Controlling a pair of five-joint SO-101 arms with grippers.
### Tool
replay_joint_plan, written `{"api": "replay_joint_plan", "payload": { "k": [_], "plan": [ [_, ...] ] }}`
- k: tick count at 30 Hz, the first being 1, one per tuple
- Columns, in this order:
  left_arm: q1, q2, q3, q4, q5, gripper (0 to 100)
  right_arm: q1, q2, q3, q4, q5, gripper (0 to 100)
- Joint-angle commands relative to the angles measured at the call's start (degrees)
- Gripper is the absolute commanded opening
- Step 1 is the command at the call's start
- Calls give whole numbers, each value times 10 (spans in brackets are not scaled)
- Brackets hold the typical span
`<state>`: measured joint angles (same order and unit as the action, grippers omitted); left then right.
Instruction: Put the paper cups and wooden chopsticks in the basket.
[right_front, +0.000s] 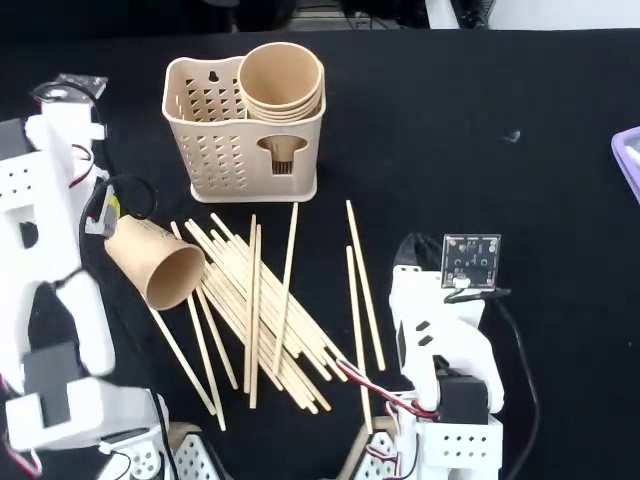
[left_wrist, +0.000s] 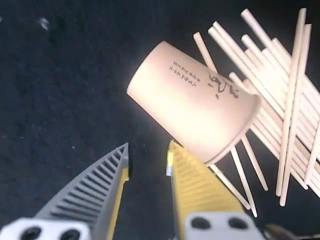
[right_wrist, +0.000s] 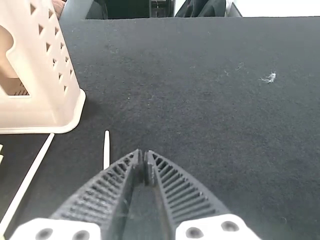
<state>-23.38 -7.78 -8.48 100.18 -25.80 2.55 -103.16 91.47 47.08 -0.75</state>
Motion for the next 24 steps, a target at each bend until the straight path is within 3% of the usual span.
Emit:
{"api": "replay_joint_plan", "payload": {
  "k": [1, 7, 10, 19, 24],
  "plan": [
    [43, -93, 46, 6, 4, 237, -9, 6, -6, -13, -1, 25],
    [140, -270, 234, -7, -40, 218, -9, 6, -6, -13, -1, 25],
    [153, -354, 332, -70, -54, 218, -9, 6, -6, -12, 10, 25],
    [37, -484, 595, -337, -164, 218, -9, 6, -7, -12, 17, 25],
    [15, -515, 669, -381, -178, 218, -10, 6, -7, -12, 17, 25]
  ]
}}
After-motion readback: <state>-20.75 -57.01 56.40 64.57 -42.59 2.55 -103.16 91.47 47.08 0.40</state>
